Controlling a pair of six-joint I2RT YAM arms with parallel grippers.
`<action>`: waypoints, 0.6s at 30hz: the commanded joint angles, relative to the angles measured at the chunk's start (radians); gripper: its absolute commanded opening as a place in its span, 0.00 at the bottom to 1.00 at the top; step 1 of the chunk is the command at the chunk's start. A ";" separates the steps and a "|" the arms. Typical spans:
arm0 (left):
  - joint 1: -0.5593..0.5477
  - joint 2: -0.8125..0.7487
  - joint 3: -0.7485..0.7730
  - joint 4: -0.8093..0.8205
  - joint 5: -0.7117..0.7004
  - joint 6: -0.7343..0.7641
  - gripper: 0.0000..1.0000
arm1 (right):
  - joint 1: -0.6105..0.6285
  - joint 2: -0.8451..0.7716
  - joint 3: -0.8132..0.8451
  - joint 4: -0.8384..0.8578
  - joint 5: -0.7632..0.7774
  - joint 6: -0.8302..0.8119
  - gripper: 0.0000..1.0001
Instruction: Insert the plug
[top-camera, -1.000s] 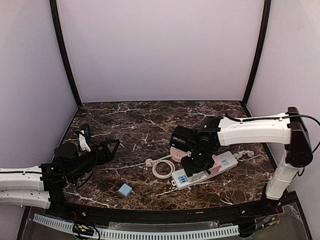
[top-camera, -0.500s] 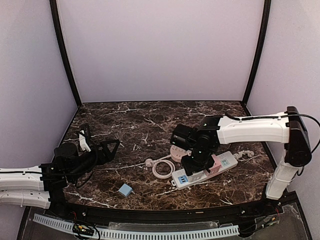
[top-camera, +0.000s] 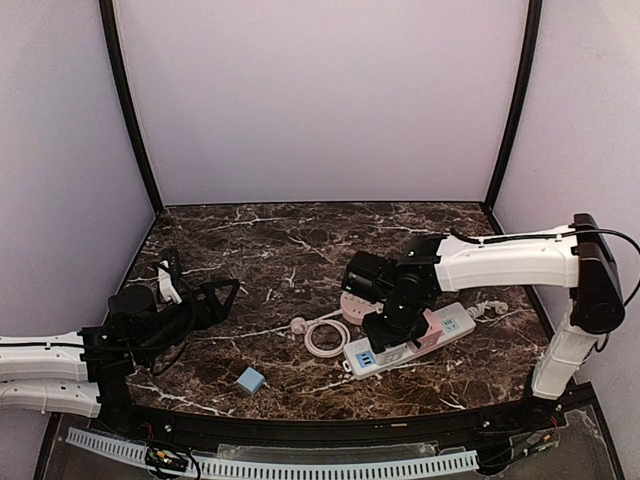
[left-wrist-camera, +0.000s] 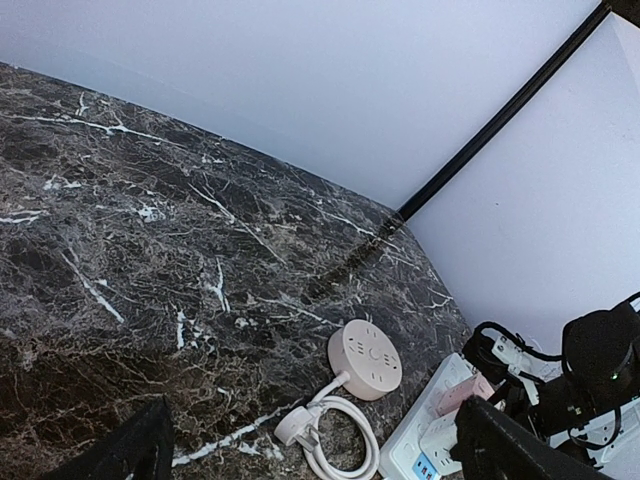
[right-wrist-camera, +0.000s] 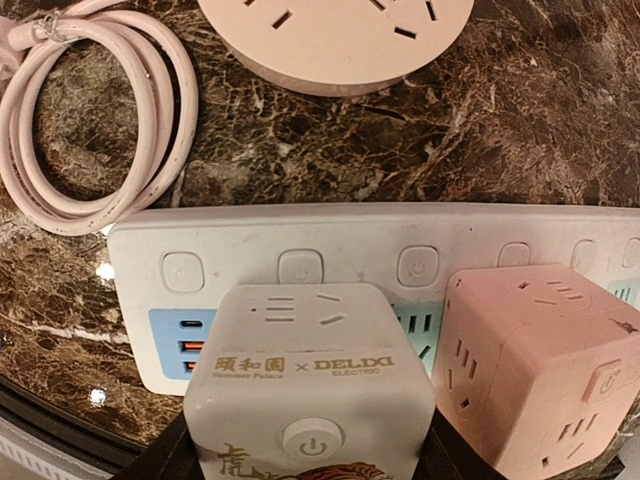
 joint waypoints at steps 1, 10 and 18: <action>-0.003 -0.004 -0.018 -0.001 0.007 -0.008 0.99 | -0.002 0.143 -0.082 -0.018 0.044 0.031 0.00; -0.003 -0.007 -0.018 -0.001 0.009 -0.007 0.99 | 0.007 0.135 -0.055 -0.066 0.095 0.042 0.00; -0.004 -0.005 -0.018 0.001 0.009 -0.007 0.99 | 0.015 0.100 0.011 -0.110 0.106 0.023 0.32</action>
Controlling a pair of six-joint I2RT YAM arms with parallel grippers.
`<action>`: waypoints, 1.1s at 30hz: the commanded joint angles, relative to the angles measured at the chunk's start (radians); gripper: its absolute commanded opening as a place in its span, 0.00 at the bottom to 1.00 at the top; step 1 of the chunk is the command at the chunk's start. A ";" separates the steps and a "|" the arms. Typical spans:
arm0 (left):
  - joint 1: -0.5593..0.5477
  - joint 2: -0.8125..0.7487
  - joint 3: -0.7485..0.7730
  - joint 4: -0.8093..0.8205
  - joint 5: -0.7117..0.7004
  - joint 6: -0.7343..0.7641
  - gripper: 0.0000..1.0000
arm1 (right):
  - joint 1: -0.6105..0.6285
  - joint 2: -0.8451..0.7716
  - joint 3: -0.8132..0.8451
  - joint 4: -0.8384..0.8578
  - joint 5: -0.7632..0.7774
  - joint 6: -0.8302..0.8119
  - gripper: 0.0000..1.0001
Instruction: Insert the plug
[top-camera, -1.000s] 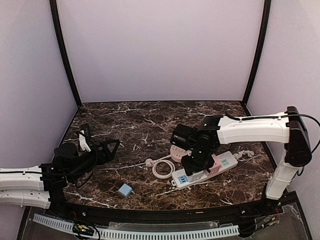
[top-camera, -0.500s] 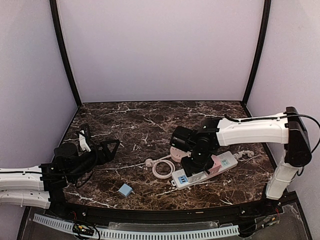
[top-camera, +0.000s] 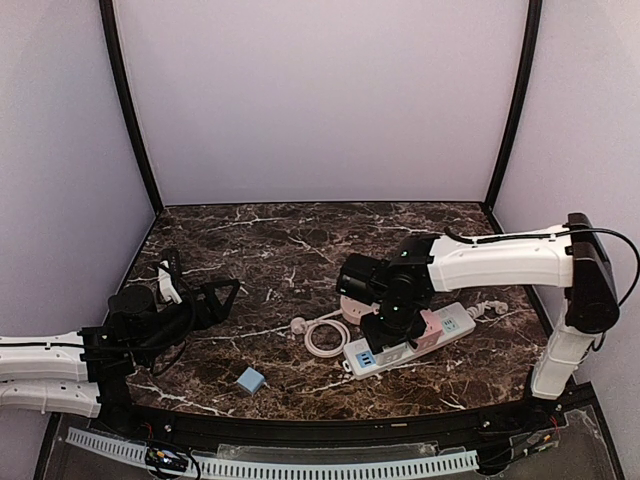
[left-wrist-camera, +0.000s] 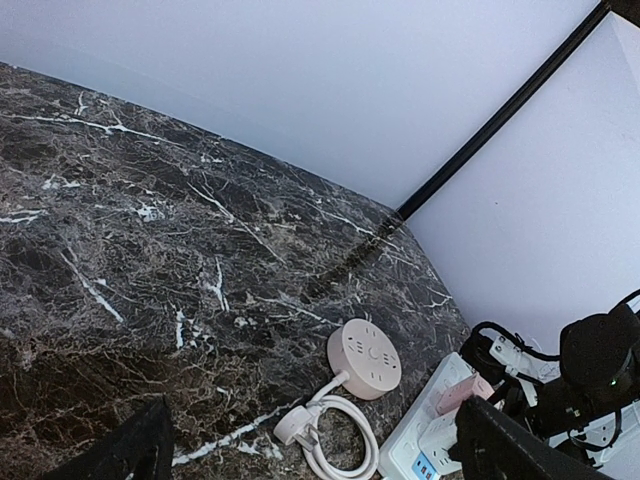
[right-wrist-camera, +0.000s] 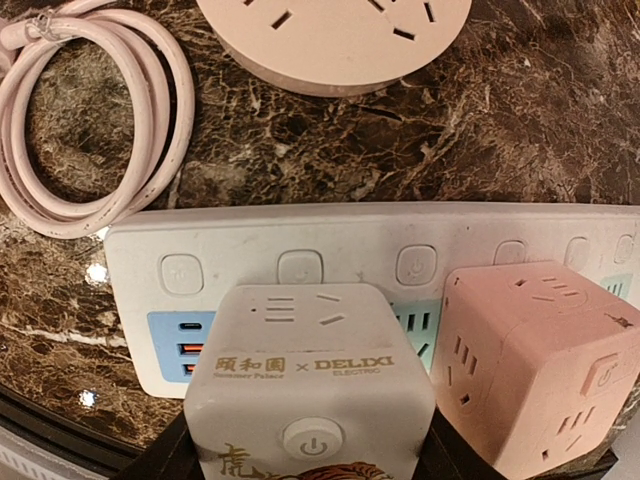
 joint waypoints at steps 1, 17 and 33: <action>-0.003 -0.004 -0.018 0.001 0.007 -0.007 0.99 | -0.002 0.070 -0.033 -0.071 0.083 0.006 0.39; -0.004 0.004 -0.016 0.005 0.010 -0.005 0.98 | 0.030 -0.025 0.131 -0.158 0.130 -0.002 0.99; -0.003 0.101 0.024 0.023 0.049 0.026 0.93 | 0.181 0.044 0.191 0.132 0.100 -0.042 0.86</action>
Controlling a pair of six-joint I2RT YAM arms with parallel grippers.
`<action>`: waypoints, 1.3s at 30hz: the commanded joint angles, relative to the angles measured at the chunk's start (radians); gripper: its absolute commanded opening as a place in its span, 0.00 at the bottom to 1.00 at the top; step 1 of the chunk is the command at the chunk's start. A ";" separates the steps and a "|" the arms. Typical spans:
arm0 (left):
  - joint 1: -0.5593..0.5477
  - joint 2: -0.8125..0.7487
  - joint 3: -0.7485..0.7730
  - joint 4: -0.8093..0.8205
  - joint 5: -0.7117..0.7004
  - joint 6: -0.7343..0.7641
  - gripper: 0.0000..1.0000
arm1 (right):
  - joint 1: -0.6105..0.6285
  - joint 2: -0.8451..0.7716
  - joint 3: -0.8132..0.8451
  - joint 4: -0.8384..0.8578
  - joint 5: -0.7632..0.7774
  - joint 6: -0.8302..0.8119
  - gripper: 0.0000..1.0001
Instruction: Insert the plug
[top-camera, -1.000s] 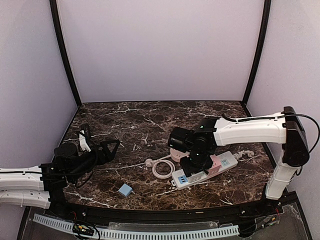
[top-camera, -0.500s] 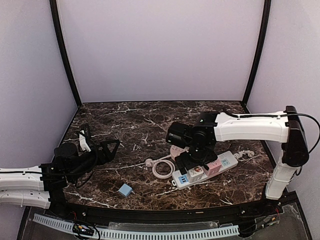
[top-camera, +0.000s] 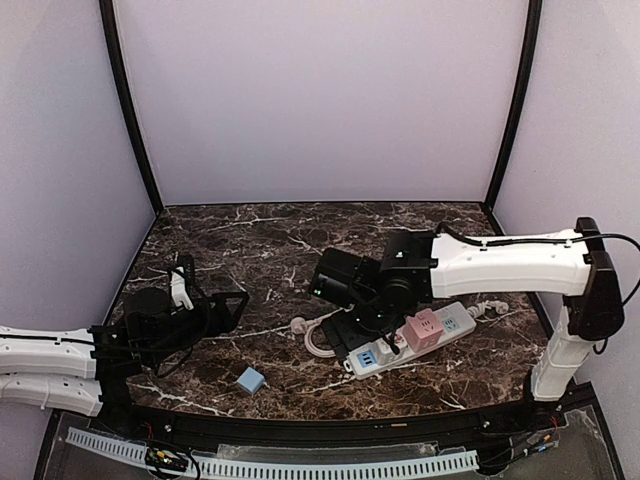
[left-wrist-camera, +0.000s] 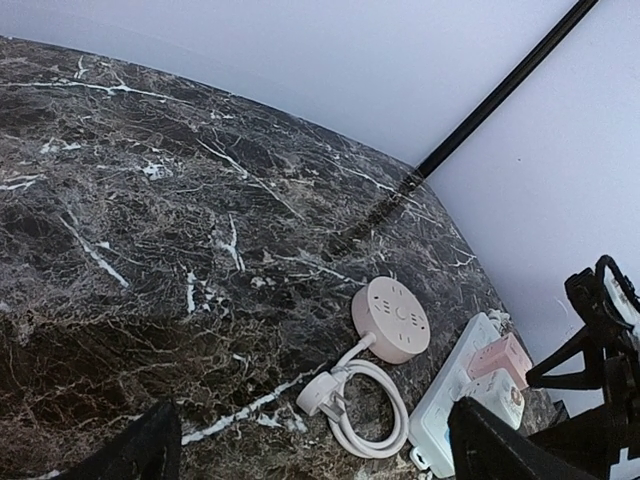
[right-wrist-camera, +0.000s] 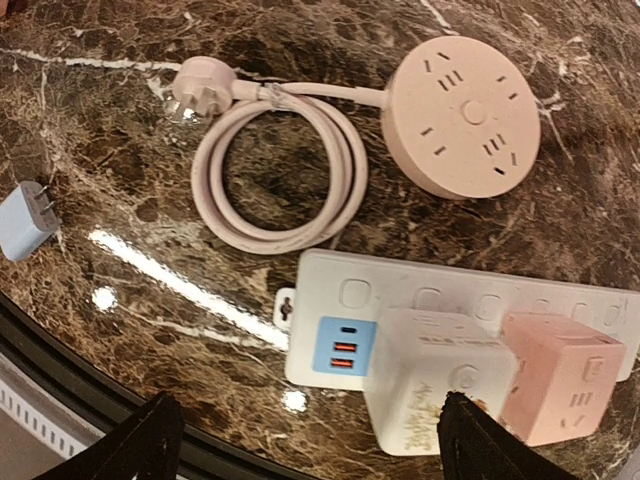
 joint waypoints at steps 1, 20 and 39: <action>-0.003 -0.009 0.022 0.020 0.006 0.018 0.93 | 0.042 0.096 0.024 0.161 0.001 0.001 0.82; -0.003 -0.049 -0.001 0.012 -0.010 0.005 0.93 | 0.052 0.244 -0.080 0.072 0.157 0.140 0.56; -0.004 -0.077 -0.009 0.007 -0.015 0.005 0.93 | -0.039 0.059 -0.354 -0.203 0.303 0.394 0.53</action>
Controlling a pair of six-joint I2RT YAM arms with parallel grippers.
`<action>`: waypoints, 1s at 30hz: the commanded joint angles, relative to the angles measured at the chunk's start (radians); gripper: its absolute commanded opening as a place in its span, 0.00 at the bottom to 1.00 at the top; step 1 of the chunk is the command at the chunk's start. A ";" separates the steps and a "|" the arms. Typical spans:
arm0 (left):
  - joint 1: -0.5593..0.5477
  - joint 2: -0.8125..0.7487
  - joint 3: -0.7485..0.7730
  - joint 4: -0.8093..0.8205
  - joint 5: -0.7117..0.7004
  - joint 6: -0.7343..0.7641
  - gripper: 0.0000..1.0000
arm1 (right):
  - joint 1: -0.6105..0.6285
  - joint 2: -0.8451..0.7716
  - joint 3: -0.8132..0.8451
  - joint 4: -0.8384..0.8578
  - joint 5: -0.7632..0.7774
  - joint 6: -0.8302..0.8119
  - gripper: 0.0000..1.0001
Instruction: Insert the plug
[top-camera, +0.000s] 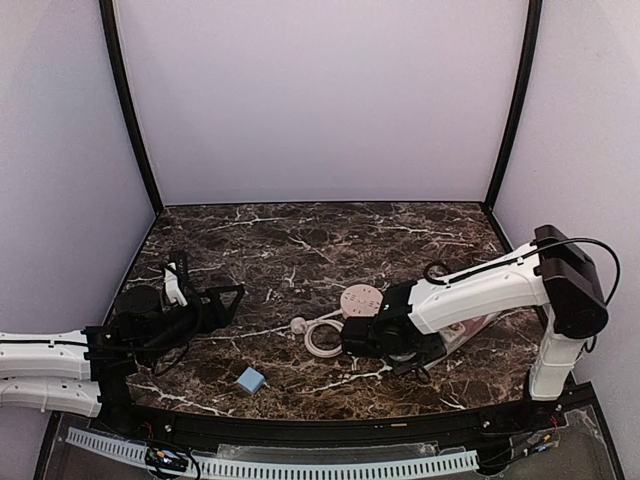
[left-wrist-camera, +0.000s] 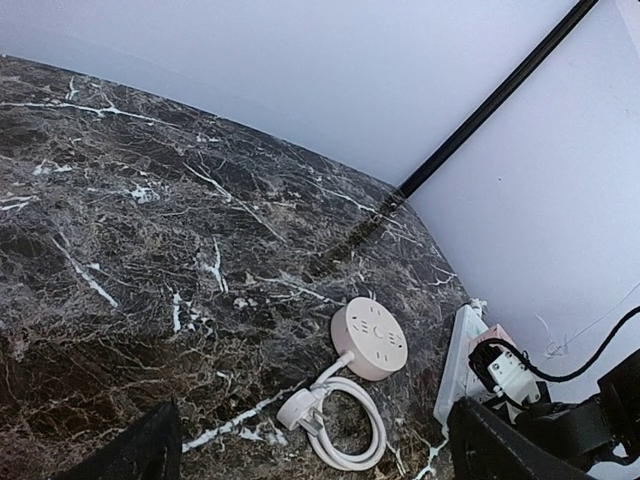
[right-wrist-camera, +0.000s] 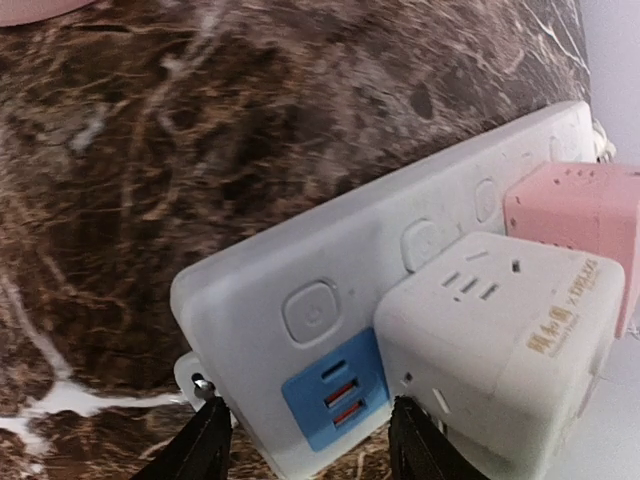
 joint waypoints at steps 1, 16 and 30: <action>-0.004 -0.017 -0.012 0.007 -0.015 0.001 0.93 | -0.042 -0.089 -0.059 -0.096 0.042 0.072 0.53; -0.003 0.008 -0.006 0.009 -0.028 0.012 0.92 | -0.057 -0.204 -0.097 -0.105 -0.028 0.040 0.58; -0.003 0.191 0.075 0.047 0.087 0.108 0.93 | 0.074 -0.257 0.023 0.159 -0.123 -0.136 0.68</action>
